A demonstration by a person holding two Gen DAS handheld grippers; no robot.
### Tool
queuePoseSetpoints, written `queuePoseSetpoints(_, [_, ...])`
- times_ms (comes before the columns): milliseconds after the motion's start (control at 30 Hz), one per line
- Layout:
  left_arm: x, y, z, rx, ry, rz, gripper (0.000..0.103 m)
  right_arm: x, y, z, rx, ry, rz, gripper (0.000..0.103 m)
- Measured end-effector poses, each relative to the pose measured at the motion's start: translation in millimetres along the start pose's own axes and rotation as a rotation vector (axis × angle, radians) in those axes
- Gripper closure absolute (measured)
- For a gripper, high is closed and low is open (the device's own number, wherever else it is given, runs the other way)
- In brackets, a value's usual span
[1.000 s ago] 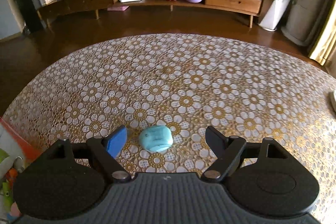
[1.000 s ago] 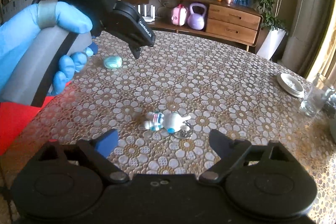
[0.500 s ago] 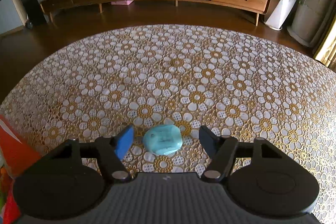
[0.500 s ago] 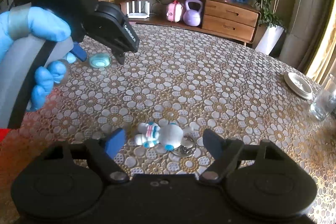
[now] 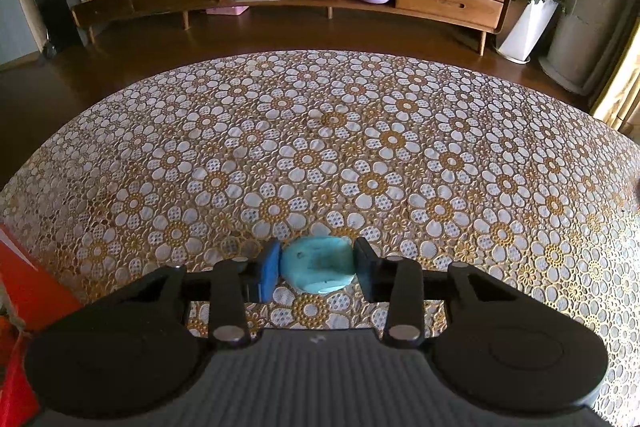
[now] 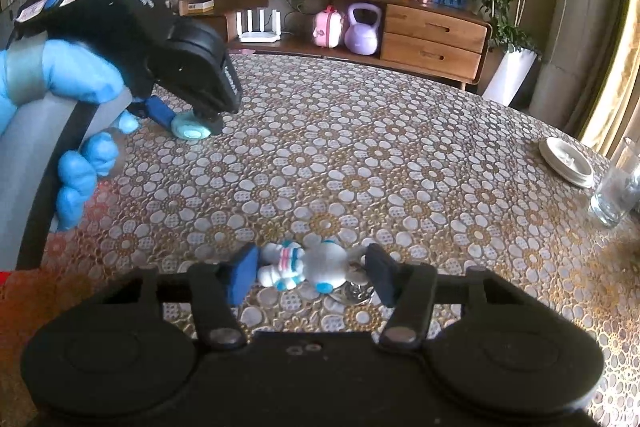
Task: Organize rigid objects
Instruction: 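Grasp the teal round object with the left tool while the right tool grasps the white rabbit figure, then carry the teal object and rabbit figure over the red box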
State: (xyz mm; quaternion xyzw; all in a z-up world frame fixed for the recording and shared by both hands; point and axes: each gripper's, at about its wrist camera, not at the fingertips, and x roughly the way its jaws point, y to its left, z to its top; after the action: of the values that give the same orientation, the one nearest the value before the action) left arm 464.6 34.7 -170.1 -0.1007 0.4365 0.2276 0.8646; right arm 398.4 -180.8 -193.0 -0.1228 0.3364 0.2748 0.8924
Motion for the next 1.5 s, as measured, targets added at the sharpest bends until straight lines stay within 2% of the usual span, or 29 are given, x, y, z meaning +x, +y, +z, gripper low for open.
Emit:
queuePoseSetpoints(367, [-30.0,5.4,-6.5,-0.003,0.011,-0.034,0.064,-39.4,-9.2,-0.3,0.07,-0.023,0.006,0.046])
queuePoseSetpoints(833, [-121.9,20.6,-15.8,0.038,-0.03,-0.105,0.064,-120.3,20.0,15.6,0.04,-0.071,-0.011,0.046])
queuePoseSetpoints(1167, [-191.8,59.8,-25.6,0.066,-0.077,-0.164,0.064,-174.0,48.7,27.1,0.027,-0.088,-0.008,0.046])
queuePoseSetpoints(1500, [-236.9,120.8,-38.2,0.104,-0.092,-0.179,0.064,-203.9,101.6,42.2,-0.032,-0.117,0.036,0.046])
